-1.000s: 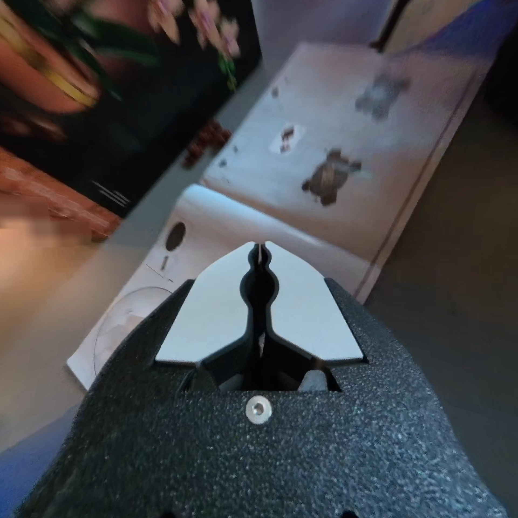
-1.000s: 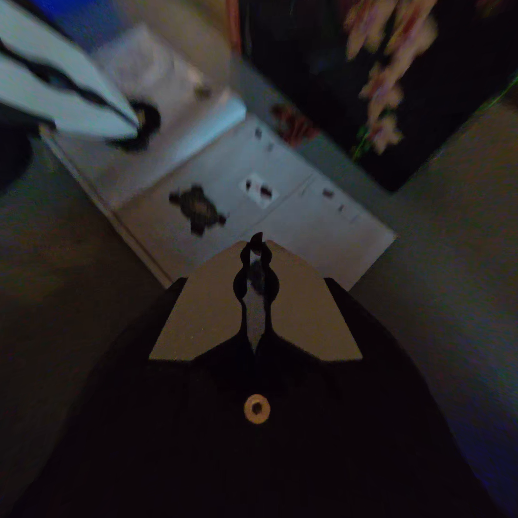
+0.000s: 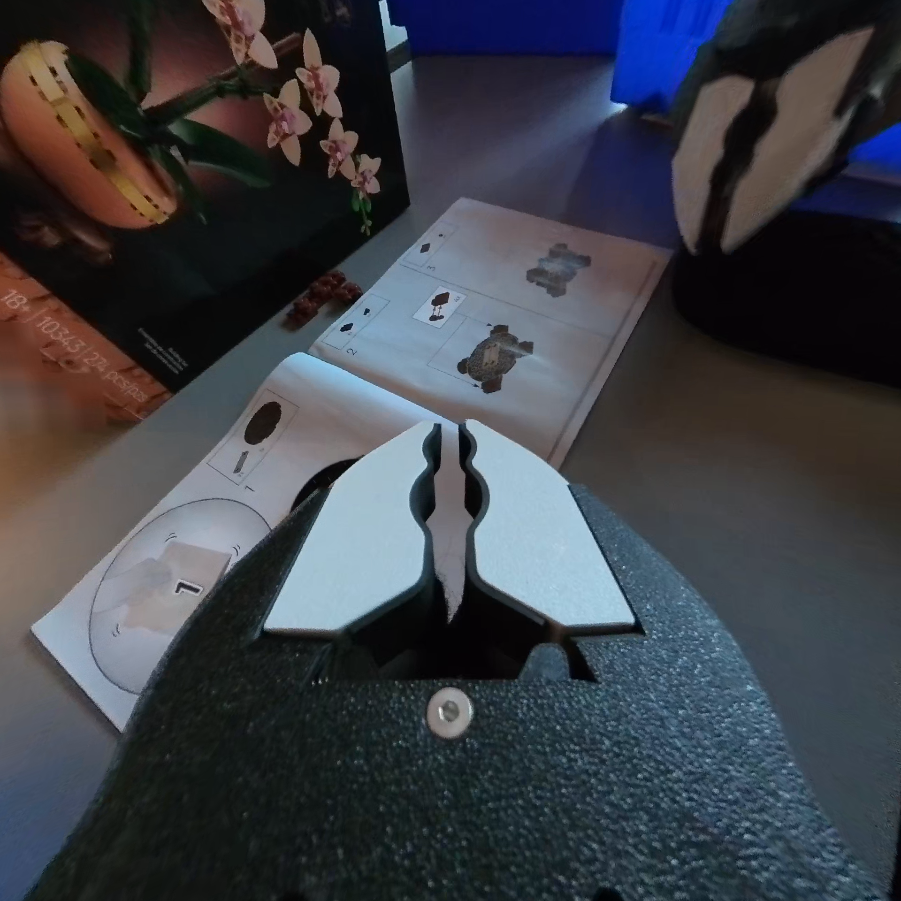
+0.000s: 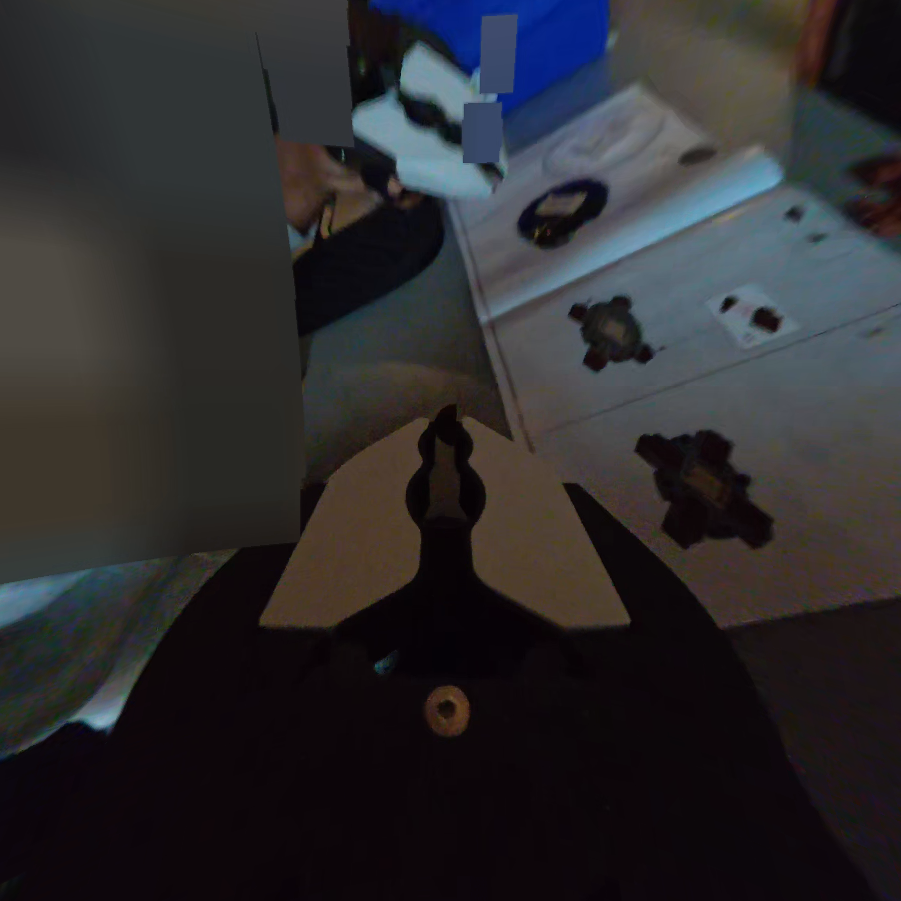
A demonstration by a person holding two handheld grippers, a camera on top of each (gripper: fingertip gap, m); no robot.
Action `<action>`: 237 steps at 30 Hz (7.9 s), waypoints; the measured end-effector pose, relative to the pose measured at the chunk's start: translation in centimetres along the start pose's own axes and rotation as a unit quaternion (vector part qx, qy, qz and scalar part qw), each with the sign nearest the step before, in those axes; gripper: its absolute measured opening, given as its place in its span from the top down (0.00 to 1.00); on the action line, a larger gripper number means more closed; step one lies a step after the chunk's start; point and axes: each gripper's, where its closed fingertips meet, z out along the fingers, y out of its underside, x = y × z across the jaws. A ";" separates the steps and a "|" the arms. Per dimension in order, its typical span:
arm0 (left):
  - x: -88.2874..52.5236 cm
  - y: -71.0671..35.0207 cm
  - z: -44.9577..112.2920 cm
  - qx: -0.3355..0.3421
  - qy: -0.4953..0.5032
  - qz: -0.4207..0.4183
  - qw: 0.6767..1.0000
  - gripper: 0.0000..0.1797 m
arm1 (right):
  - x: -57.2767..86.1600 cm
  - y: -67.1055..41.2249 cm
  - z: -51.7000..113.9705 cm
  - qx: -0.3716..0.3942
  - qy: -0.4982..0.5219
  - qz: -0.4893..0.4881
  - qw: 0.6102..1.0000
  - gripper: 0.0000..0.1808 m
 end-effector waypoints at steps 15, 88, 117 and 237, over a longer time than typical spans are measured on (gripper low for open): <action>-2.6 1.8 1.5 -0.109 -0.079 0.058 0.989 0.98 | 1.3 -2.9 -0.7 0.025 0.089 -0.068 0.993 0.96; -5.2 2.3 2.3 -0.063 -0.098 -0.004 0.993 0.84 | 17.4 -4.3 -3.2 -0.217 0.299 -0.073 0.926 0.85; -5.3 2.5 2.4 -0.070 -0.099 0.002 0.993 0.84 | 13.8 -5.1 -2.2 -0.121 0.229 -0.043 0.965 0.50; -5.1 -1.3 -0.3 -0.040 -0.124 -0.010 0.991 0.83 | 19.2 -1.8 -4.9 -0.234 0.390 0.059 0.889 0.89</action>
